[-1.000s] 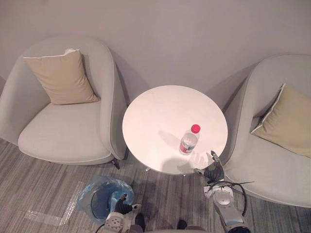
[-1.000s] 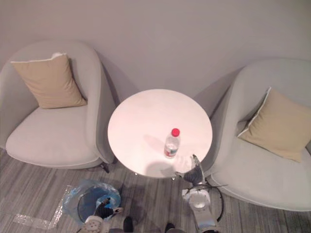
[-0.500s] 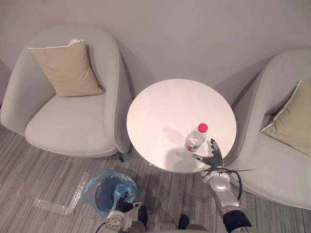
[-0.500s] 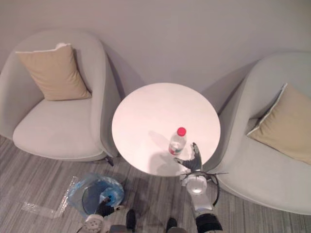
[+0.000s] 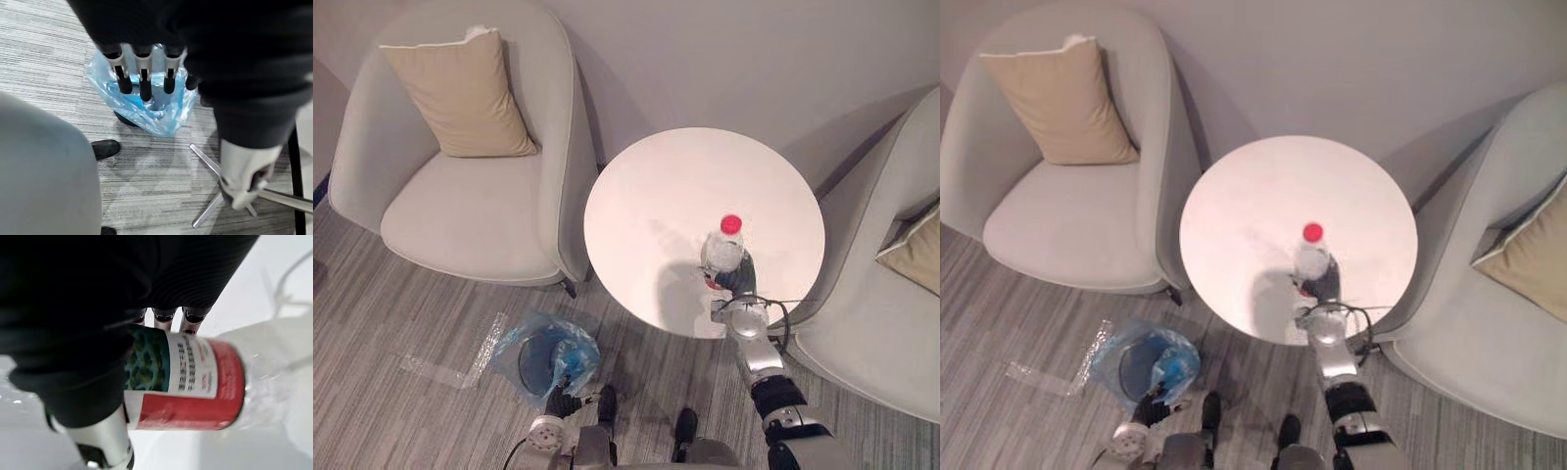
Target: Gather rubbish on tea table into small bin, then transfer packed bag to large trash can.
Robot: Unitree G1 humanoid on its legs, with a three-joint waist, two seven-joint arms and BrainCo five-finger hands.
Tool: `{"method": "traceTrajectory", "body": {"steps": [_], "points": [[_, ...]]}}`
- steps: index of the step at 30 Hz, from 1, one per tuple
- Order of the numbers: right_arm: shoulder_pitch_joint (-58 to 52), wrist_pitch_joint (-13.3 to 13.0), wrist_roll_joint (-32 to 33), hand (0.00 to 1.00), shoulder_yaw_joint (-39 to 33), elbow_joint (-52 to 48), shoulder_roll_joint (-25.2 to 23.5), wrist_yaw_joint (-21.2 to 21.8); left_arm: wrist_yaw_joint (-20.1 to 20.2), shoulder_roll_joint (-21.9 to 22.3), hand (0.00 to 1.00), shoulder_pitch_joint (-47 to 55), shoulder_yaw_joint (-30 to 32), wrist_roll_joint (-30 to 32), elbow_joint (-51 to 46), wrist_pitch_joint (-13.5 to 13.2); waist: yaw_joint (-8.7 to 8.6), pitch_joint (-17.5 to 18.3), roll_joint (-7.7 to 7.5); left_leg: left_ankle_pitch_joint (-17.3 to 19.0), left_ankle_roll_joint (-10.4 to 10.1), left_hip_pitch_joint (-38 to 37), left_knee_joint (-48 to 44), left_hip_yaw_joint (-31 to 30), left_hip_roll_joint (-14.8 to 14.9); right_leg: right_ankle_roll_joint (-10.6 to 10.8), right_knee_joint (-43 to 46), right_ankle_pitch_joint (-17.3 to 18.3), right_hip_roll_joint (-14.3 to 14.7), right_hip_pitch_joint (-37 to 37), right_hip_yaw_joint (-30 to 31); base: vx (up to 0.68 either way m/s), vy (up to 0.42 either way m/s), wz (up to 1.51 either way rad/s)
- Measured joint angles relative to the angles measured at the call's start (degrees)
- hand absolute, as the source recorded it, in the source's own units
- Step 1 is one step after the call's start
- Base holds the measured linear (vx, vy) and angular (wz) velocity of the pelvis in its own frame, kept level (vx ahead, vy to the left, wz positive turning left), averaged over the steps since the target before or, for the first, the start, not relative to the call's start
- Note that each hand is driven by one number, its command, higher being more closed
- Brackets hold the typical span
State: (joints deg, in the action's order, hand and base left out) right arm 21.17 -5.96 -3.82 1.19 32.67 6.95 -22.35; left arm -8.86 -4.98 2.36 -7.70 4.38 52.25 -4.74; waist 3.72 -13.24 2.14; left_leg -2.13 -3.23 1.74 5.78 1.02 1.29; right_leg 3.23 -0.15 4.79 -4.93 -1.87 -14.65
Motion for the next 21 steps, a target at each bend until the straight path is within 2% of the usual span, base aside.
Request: {"method": "traceTrajectory", "body": {"steps": [8,17,21], "points": [[0.8,0.3,0.4,1.00,0.1,-1.2,0.1,-0.1,0.0,0.0,0.00,-0.1,0.0,-0.2,-1.2,0.0,0.15,-1.5,0.21,0.1,0.0,0.1,-0.8,0.0,-0.1,0.0,0.9,0.0,-0.3,0.0,1.6,0.00,0.003,0.01],[-11.9,-0.1,-3.0,1.00,1.6,-21.2,0.1,3.0,0.2,0.0,0.00,-0.1,0.0,0.3,-0.9,0.2,-0.25,-1.4,0.24,2.3,0.9,-0.9,-3.7,1.8,0.0,0.1,2.4,0.0,-0.9,-0.3,6.0,0.00,0.011,-0.13],[-17.5,-0.2,-5.3,1.00,2.4,-25.7,-0.1,4.5,0.2,0.1,0.00,-0.1,0.0,1.5,-0.7,0.3,-0.53,-1.1,0.18,3.0,1.1,-1.5,-5.0,3.1,0.0,0.2,3.0,0.1,-1.1,-0.6,7.2,-0.02,0.019,-0.19]]}}
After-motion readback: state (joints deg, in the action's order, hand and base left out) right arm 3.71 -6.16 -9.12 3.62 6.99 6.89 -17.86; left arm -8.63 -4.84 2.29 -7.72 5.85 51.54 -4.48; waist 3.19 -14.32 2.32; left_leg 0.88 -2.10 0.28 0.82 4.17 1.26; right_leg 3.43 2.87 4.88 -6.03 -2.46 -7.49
